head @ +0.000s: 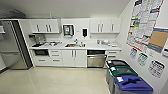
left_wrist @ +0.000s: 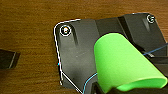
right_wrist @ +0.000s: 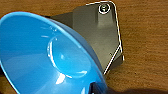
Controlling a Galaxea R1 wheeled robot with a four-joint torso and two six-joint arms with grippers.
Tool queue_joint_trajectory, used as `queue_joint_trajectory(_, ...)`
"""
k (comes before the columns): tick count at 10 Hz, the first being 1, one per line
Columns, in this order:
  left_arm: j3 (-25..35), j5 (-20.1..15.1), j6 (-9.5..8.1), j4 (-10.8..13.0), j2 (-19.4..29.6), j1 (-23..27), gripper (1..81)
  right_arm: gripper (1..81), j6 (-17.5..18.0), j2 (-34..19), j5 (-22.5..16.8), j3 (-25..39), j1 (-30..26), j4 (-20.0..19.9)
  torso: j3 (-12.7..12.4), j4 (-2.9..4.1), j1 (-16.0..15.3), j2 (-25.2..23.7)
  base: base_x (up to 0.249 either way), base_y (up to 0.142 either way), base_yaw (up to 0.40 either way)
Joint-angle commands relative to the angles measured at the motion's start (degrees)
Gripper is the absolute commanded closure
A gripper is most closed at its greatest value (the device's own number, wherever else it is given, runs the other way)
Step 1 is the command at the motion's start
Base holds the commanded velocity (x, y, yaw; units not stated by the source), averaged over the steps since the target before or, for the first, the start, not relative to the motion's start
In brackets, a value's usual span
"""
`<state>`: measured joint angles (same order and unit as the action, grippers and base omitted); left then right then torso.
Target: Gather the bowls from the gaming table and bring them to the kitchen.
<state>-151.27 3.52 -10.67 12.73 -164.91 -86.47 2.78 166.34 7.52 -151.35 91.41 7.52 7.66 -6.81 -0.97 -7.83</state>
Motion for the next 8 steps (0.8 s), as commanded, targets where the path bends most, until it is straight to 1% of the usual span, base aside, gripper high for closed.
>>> queue_joint_trajectory(1, -0.25, -2.64, 0.21, 0.63, 1.17, 2.84, 81.1, 81.1, -0.23, -0.46, -2.51, 0.01, -2.32, 0.39, 0.00, 0.00, 0.00, 0.00, 0.167, 0.000, 0.000)
queue_joint_trajectory(8, -0.25, -2.64, 0.21, 0.63, 1.07, 2.84, 81.1, 81.1, -0.23, -0.45, -2.51, -0.17, -2.14, 0.39, 0.00, 0.00, 0.00, 0.00, 0.168, 0.000, 0.000)
